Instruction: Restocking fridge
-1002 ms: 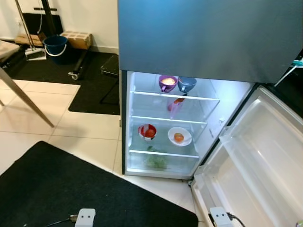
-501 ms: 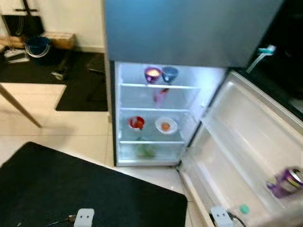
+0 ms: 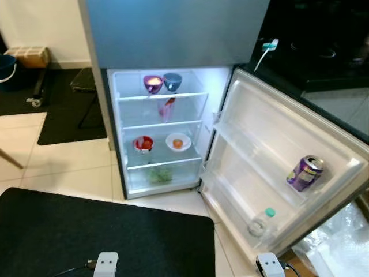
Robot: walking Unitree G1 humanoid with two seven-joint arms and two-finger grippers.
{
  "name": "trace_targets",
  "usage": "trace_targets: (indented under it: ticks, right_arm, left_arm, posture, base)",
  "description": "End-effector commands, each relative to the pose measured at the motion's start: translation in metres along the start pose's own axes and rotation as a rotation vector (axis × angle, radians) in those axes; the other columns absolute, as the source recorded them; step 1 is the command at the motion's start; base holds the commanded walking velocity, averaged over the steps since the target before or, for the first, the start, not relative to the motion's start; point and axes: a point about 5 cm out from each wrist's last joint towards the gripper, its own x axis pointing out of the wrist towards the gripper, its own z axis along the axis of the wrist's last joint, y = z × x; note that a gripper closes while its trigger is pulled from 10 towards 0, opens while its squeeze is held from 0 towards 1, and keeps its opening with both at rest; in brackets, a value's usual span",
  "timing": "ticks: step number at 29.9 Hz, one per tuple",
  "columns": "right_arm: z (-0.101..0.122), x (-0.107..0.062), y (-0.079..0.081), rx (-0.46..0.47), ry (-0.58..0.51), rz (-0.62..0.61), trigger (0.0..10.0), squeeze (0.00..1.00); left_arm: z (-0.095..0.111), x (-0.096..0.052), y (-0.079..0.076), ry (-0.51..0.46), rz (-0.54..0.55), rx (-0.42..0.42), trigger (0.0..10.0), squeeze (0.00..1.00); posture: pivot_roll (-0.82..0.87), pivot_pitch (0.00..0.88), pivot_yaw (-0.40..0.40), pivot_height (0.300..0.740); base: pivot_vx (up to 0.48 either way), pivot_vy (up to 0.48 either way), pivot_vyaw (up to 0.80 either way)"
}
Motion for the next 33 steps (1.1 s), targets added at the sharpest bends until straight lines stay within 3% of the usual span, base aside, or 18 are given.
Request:
trace_targets:
  ticks: [1,8,16,33]
  right_arm:
    - [0.0017,-0.0011,-0.0038,0.0,-0.006,-0.014,10.0,0.0]
    - [0.0026,-0.0015,-0.0052,-0.006,-0.008,-0.017,10.0,0.0]
    - [0.0034,-0.0019,-0.0065,-0.013,-0.008,-0.018,10.0,0.0]
    - [0.0021,-0.002,-0.0062,-0.009,-0.005,-0.017,10.0,0.0]
  left_arm:
    - [-0.0086,-0.0017,0.0019,0.032,0.002,0.015,10.0,0.0]
    - [-0.0092,-0.0027,0.0063,0.033,-0.004,-0.002,10.0,0.0]
    - [-0.0102,-0.0027,0.0059,0.04,-0.006,-0.014,10.0,0.0]
    - [-0.0094,-0.0026,0.0061,0.031,0.004,-0.022,10.0,0.0]
  posture:
    - [0.05,0.0,-0.05,0.74]
    - [0.05,0.0,-0.052,0.74]
    - [0.05,0.0,-0.057,0.74]
    - [0.05,0.0,-0.055,0.74]
  base:
    - [0.0,0.0,0.0]
    - [0.0,0.0,0.0]
    - [0.0,-0.436,0.0]
    - [0.0,0.0,0.0]
